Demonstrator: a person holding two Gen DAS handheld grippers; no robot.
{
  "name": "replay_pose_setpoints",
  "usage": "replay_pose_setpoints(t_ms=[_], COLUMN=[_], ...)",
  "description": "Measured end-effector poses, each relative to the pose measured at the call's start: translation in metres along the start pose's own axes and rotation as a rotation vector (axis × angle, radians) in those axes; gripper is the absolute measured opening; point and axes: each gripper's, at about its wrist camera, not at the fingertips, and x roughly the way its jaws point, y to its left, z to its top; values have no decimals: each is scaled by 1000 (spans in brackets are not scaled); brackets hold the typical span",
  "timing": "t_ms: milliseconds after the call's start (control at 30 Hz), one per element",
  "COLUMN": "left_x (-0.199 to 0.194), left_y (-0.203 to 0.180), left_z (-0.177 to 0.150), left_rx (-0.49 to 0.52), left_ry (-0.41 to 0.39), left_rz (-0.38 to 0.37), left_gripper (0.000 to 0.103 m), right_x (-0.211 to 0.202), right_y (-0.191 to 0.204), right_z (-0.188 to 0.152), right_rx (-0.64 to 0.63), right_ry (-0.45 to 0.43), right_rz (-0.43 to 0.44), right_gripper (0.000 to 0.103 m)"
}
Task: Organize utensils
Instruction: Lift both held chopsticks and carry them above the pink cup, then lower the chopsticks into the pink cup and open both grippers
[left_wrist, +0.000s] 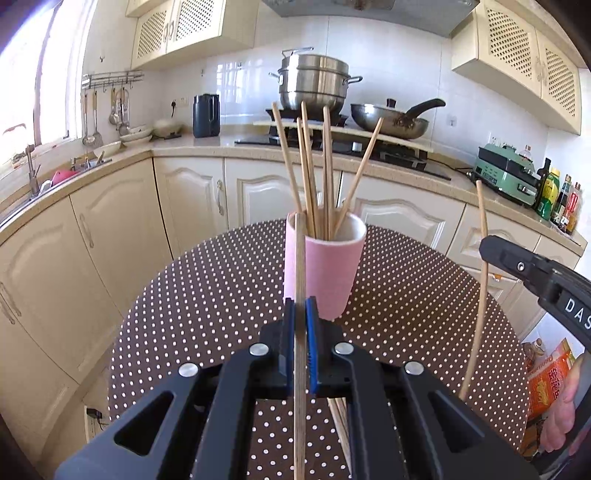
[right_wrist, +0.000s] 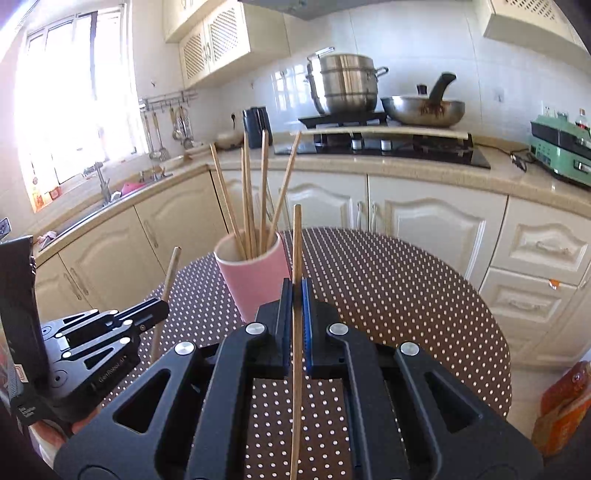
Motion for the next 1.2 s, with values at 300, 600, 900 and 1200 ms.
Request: replay_pose_setpoints(t_ms=[300, 600, 900, 1200], left_x=[-17, -34, -52, -53], left_y=[-2, -4, -9, -19], left_z=[23, 69, 119, 157], left_rx=[-13, -18, 17, 11], left_ry=[-91, -217, -336, -404], left_rz=[3, 12, 35, 0], left_gripper=[7, 7, 7, 7], right_x=[-12, -18, -21, -8], right_y=[15, 24, 28, 26], right_z=[18, 51, 97, 134], right_rx=[-28, -38, -24, 10], right_ry=[-67, -136, -211, -243], right_rz=[17, 38, 27, 20], right_gripper=[6, 6, 6, 6])
